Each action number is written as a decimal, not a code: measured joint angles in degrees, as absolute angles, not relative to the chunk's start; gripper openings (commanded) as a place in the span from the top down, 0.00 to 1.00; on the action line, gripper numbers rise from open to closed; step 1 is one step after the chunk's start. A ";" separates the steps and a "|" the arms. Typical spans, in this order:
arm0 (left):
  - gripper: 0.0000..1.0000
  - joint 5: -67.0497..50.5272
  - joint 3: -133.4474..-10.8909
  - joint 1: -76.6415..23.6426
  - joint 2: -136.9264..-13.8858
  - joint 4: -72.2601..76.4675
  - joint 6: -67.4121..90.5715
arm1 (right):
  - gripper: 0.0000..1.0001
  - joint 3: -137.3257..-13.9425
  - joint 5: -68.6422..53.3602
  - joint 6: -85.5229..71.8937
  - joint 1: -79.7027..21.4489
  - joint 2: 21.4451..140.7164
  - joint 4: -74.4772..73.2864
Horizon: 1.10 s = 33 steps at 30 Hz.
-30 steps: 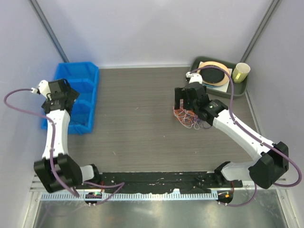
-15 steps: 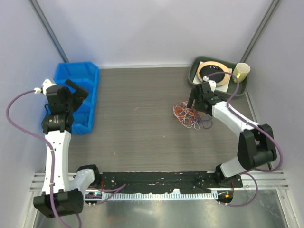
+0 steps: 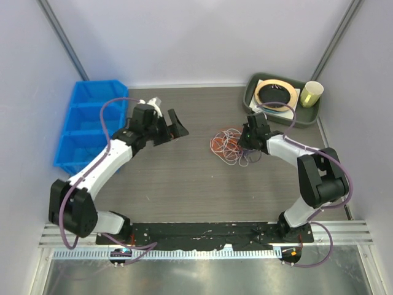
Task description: Untangle the cables
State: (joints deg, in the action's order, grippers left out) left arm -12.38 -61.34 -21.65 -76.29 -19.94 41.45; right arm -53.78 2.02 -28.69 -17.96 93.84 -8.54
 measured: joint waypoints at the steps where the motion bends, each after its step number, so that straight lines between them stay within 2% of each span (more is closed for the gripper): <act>1: 0.00 -13.15 -61.21 -22.61 -78.08 -19.31 41.58 | 0.99 -53.19 0.64 -28.67 -17.96 93.01 -8.19; 5: 0.01 -15.51 -60.51 -25.50 -83.18 -15.49 43.27 | 0.99 -51.90 -4.89 -28.58 -18.33 87.26 -7.29; 12: 0.22 -17.76 -59.99 -29.04 -90.63 -7.14 49.19 | 0.99 -51.81 -9.69 -27.55 -20.47 80.47 -5.41; 14: 0.23 -17.32 -61.06 -30.20 -93.41 -7.16 50.06 | 0.99 -51.81 -10.39 -27.31 -21.06 80.42 -5.41; 17: 0.32 -14.76 -63.51 -31.99 -96.49 -9.21 50.06 | 0.99 -51.79 -11.11 -27.14 -21.54 80.44 -5.58; 26: 0.36 -7.05 -68.07 -33.12 -99.98 -18.15 47.92 | 0.99 -51.70 -11.29 -26.94 -21.54 80.44 -5.63; 28: 0.41 -6.44 -68.07 -33.08 -100.97 -19.14 47.79 | 0.99 -51.64 -11.31 -26.89 -21.54 80.44 -5.61; 31: 0.52 -6.42 -68.20 -33.10 -102.89 -19.81 47.97 | 0.99 -51.51 -11.31 -26.87 -21.54 80.49 -5.61; 32: 0.60 -6.44 -68.36 -33.15 -103.61 -20.01 48.07 | 0.99 -51.51 -11.33 -26.87 -21.54 80.51 -5.61; 33: 0.62 -6.48 -68.60 -33.23 -104.55 -20.01 48.14 | 0.99 -51.51 -11.33 -26.85 -21.54 80.51 -5.61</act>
State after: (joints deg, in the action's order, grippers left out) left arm -6.48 -68.60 -33.23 -104.55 -20.01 48.14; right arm -51.51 -11.33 -26.85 -21.54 80.51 -5.61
